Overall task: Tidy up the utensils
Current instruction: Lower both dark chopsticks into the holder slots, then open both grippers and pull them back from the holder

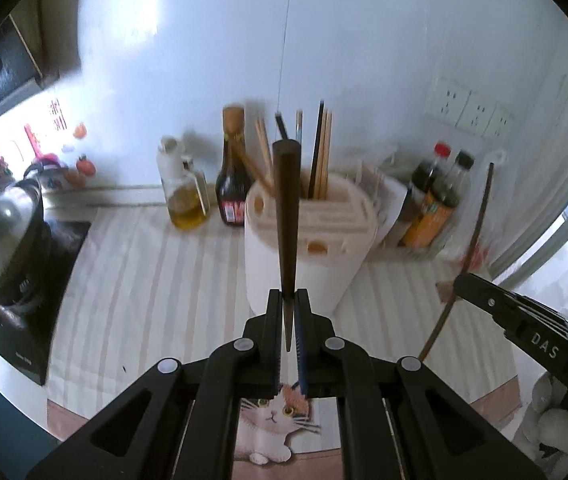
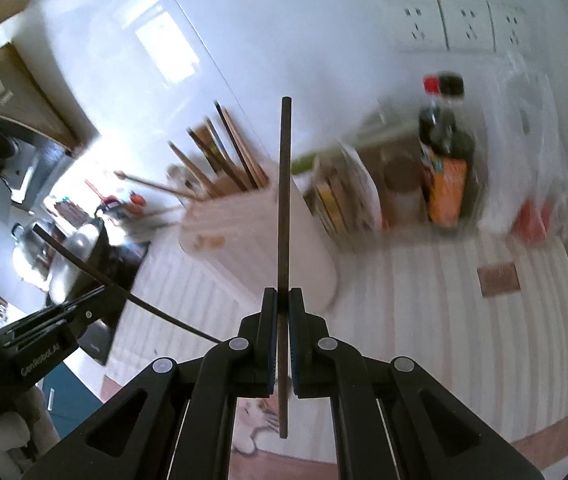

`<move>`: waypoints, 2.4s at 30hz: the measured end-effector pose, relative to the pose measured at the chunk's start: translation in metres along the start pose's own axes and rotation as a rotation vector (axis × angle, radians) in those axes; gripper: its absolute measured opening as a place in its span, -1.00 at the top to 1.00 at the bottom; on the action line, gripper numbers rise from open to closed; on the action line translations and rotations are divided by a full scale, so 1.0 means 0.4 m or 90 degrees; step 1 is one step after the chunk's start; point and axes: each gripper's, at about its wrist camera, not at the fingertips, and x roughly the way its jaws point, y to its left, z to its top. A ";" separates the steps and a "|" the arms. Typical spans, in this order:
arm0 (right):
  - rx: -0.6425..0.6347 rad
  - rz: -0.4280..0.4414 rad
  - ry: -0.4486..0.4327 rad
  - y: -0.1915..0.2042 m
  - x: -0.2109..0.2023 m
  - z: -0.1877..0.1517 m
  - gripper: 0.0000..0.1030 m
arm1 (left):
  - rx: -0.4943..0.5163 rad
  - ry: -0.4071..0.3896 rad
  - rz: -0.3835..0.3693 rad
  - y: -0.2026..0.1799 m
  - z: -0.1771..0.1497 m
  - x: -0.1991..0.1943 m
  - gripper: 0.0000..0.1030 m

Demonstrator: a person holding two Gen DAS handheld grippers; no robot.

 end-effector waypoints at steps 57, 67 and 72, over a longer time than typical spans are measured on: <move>-0.109 -0.001 -0.096 0.133 0.228 0.384 0.71 | -0.054 0.028 0.033 0.054 0.368 0.176 0.03; -0.115 -0.059 -0.093 0.109 0.145 0.316 -0.67 | -0.052 -0.047 0.121 0.081 0.290 0.104 -1.00; -0.124 -0.140 -0.070 0.096 0.145 0.247 -1.00 | -0.030 -0.052 0.156 0.066 0.214 0.106 -1.00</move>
